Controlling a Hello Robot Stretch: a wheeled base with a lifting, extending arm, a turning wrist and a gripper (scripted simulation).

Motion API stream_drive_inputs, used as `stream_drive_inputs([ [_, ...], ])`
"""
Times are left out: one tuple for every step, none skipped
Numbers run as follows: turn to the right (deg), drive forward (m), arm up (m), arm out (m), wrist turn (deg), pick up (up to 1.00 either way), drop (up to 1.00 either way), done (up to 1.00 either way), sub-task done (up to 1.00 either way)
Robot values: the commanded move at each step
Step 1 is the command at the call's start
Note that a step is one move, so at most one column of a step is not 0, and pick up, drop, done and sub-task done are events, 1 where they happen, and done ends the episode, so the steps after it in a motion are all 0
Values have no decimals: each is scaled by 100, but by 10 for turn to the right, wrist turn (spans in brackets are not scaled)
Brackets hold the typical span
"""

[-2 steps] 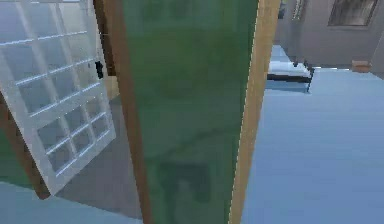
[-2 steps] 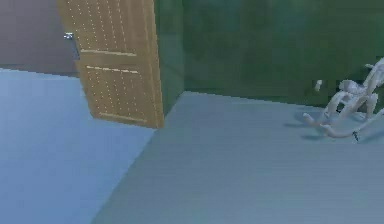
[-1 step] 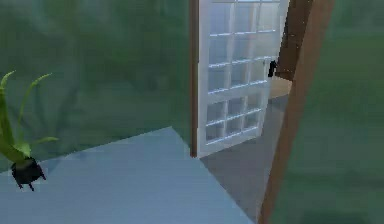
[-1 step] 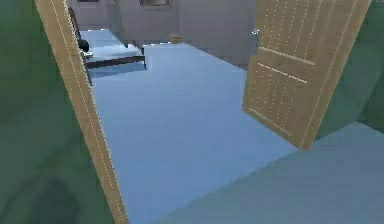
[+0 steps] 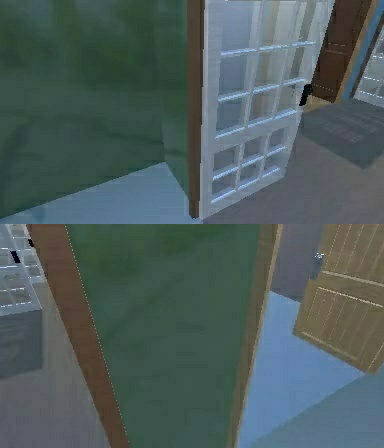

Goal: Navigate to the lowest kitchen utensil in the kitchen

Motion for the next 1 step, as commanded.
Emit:
stream_drive_inputs([
  [240, 0, 0, 0, 0, 0, 0, 0, 0],
])
